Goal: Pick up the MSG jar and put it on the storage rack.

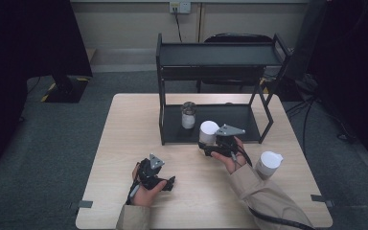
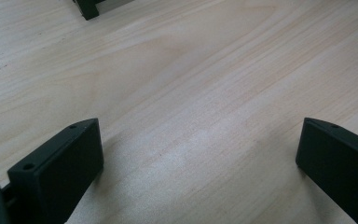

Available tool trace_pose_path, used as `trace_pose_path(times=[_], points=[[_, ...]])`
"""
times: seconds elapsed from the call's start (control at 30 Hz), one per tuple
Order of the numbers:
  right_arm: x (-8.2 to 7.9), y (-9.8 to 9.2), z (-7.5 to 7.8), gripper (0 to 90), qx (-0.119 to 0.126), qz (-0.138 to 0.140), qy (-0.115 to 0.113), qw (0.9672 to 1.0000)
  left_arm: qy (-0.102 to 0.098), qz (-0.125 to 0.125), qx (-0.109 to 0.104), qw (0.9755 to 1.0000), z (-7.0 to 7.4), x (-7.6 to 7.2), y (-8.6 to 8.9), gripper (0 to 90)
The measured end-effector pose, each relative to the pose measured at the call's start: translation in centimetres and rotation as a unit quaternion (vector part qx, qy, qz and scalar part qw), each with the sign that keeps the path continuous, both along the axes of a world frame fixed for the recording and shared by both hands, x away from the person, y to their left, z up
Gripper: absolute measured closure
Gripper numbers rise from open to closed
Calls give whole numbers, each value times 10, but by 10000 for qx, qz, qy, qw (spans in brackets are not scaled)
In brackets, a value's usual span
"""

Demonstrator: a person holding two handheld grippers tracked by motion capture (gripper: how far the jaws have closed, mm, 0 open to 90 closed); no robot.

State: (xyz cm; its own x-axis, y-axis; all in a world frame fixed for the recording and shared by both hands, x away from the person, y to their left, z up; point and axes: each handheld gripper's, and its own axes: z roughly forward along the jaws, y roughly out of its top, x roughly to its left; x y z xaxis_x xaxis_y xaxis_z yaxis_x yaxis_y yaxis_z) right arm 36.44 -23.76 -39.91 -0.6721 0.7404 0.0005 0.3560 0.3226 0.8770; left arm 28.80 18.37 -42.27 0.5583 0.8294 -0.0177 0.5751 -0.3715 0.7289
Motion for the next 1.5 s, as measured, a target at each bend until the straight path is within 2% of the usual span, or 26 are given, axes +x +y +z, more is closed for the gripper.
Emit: trace_pose_path(times=[0.63, 1.13, 1.27, 1.5], points=[[7, 5, 3, 308, -85, -63, -81, 9999, 0, 1, -1, 10000, 0, 0, 0, 0], [17, 8, 7, 308, -129, -283, -87, 9995, -1, 1, 1, 10000, 0, 0, 0, 0], [19, 8, 6, 308, -65, -349, -59, 9994, -1, 1, 0, 10000, 0, 0, 0, 0], [24, 13, 4, 308, -137, -431, -52, 9990, -1, 1, -2, 10000, 0, 0, 0, 0]])
